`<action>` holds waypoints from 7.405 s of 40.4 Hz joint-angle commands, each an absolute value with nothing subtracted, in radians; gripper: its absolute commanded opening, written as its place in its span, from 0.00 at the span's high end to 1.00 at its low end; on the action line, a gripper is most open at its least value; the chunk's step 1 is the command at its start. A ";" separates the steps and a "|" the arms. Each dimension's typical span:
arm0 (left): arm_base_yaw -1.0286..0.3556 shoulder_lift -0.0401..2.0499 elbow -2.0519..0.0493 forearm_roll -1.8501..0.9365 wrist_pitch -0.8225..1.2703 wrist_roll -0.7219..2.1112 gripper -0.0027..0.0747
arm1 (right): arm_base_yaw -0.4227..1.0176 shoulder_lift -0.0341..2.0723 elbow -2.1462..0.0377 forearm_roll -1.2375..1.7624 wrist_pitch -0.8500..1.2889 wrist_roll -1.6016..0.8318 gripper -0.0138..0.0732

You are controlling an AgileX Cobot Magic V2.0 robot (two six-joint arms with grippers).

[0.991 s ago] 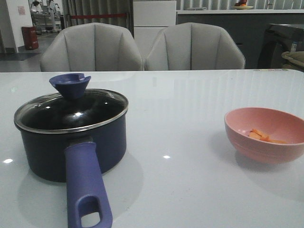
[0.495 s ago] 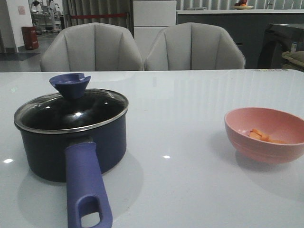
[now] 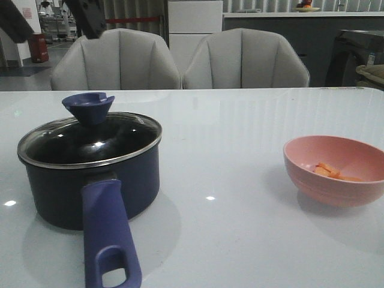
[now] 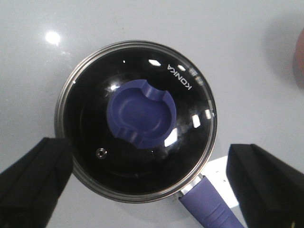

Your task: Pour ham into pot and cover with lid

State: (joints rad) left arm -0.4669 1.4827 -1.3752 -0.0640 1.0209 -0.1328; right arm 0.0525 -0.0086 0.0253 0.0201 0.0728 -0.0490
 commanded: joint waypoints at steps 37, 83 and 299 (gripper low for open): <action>-0.476 1.831 -1.713 -0.073 1.286 -0.198 0.07 | 0.049 -0.029 0.036 0.009 -0.010 -0.048 0.67; -0.474 1.853 -1.659 -0.064 1.286 -0.198 0.07 | 0.049 -0.029 0.036 0.009 -0.010 -0.048 0.67; -0.071 0.510 -0.658 -0.095 0.566 0.092 0.52 | 0.048 -0.029 0.036 0.009 -0.010 -0.048 0.67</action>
